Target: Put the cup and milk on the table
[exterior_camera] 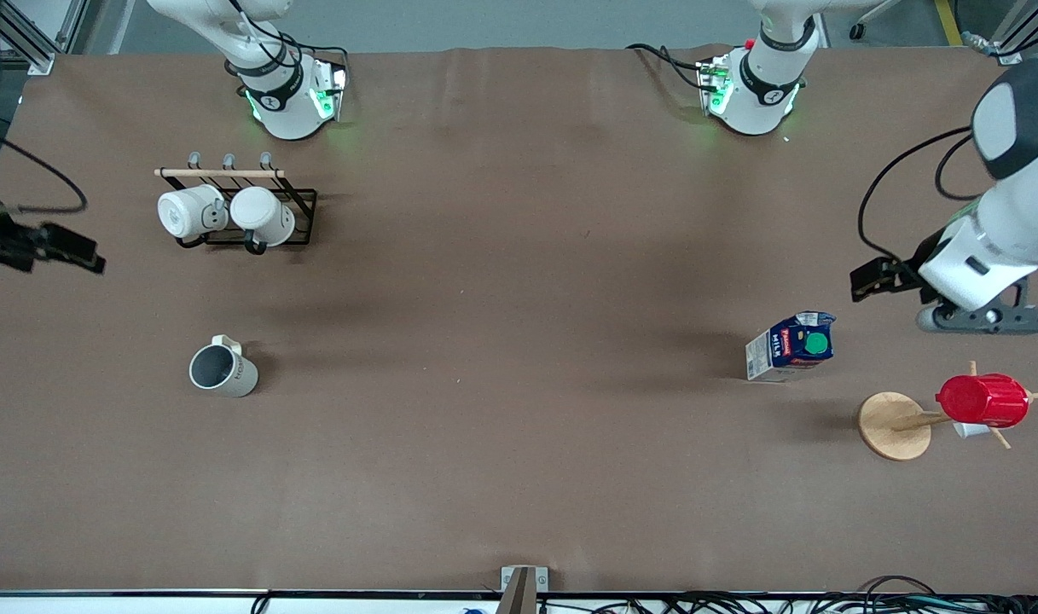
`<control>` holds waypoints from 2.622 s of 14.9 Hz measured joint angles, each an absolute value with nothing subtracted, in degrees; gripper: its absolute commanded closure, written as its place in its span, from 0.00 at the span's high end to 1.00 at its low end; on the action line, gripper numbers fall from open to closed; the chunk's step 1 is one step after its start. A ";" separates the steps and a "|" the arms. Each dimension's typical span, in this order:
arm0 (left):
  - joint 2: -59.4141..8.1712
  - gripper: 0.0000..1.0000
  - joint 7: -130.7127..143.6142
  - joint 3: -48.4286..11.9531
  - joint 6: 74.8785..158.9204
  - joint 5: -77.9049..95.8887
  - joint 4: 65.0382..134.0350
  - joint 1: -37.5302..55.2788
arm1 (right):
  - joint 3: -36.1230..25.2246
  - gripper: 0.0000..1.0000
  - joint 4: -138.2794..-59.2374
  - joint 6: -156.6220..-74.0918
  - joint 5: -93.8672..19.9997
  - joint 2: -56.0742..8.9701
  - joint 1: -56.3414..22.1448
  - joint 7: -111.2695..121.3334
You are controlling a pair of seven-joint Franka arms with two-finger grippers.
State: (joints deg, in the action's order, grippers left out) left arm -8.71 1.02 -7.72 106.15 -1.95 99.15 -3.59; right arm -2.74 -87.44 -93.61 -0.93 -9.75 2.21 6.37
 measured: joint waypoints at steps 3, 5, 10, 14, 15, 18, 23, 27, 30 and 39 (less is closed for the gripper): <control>-13.00 1.00 1.02 -7.81 109.51 -1.95 99.32 -3.49 | -3.16 1.00 -90.14 -102.64 -0.93 -16.55 2.41 11.41; -15.57 1.00 1.02 -7.86 110.99 -1.95 99.36 -3.26 | -3.18 1.00 -93.32 -110.29 -0.94 -19.68 2.41 14.02; -19.13 0.95 1.02 -8.53 112.83 -1.95 99.69 -2.83 | -3.17 1.00 -105.11 -130.20 -0.94 -22.92 2.40 21.27; -19.30 0.75 1.00 -8.72 114.66 -1.95 101.97 -2.36 | -3.12 0.95 -113.47 -143.63 -0.94 -25.07 2.37 22.86; -19.42 0.69 1.00 -8.72 114.92 -1.95 102.43 -2.35 | -3.11 0.89 -114.20 -144.70 -0.94 -25.64 2.35 23.01; -19.88 0.57 0.98 -8.72 115.17 -1.95 102.75 -2.35 | -3.09 0.47 -114.54 -145.22 -0.94 -26.52 2.33 23.14; -19.90 0.41 0.97 -8.72 115.27 -1.95 102.75 -2.35 | -3.09 0.00 -114.28 -145.26 -0.99 -26.55 2.32 22.25; -19.83 0.41 0.95 -8.73 115.28 -1.95 102.28 -2.35 | -2.83 0.00 -112.87 -143.48 -1.02 -26.52 2.23 14.89; -19.17 0.39 0.93 -8.89 114.69 -1.95 99.92 -2.36 | -1.30 0.00 -109.05 -134.19 -1.03 -25.45 1.46 6.09; -17.52 0.39 0.94 -12.28 107.20 -1.95 93.04 -2.26 | 18.51 0.00 -102.93 -126.33 0.31 -21.84 -7.09 -38.38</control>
